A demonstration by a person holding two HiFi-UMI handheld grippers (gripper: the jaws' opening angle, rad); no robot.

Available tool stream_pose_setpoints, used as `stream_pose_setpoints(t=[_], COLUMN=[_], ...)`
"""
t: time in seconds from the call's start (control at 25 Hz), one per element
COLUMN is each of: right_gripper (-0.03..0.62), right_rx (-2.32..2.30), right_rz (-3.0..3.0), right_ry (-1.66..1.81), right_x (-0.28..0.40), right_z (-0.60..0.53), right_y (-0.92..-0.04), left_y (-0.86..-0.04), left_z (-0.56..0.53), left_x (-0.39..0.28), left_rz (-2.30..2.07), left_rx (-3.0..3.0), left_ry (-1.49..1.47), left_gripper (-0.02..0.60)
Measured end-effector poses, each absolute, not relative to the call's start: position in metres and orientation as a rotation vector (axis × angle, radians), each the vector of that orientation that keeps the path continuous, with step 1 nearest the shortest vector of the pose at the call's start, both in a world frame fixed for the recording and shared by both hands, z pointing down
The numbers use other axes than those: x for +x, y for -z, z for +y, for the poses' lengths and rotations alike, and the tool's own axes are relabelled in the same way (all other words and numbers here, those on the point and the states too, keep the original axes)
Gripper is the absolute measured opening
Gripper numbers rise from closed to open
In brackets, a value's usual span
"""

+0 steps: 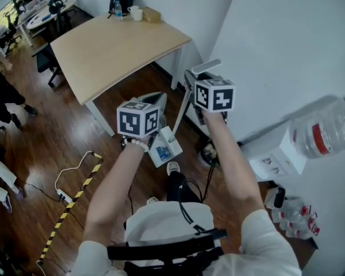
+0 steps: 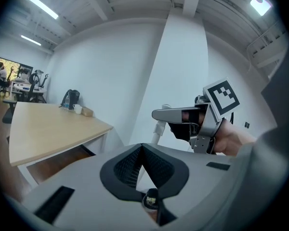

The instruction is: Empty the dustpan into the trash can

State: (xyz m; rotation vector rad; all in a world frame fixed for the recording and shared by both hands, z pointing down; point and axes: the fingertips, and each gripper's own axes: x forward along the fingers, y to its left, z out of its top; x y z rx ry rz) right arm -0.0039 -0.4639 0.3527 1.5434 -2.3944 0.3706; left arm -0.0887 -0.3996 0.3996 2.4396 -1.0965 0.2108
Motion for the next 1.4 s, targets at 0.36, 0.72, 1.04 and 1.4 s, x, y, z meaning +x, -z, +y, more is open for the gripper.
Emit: stream_pose_setpoints(t=[0.36,0.72,1.04,1.4], right_gripper=[0.118,0.117,0.118,0.115], right_rx=[1.47,1.431,1.417,1.383], right_rz=[-2.489,-2.52,-2.533,-2.569], right_ry=[-0.325,-0.275,-0.267,-0.237], right_x=[-0.012,-0.02,-0.03,-0.036], right_z=[-0.573,-0.676,-0.759,-0.807], right_y=[-0.339,-0.333,-0.344,-0.373], left_y=[-0.422,-0.432,-0.452,-0.475], left_z=[-0.49,-0.563,-0.611,-0.638], left_x=[-0.098,-0.103,-0.117,-0.131], left_rz=[-1.199,-1.268,-1.344,-1.384], left_rx=[2.343,2.268,2.191,2.118], left_ry=[-0.187,-0.183,-0.194,-0.197], left_gripper=[-0.011,-0.011,-0.011,-0.011])
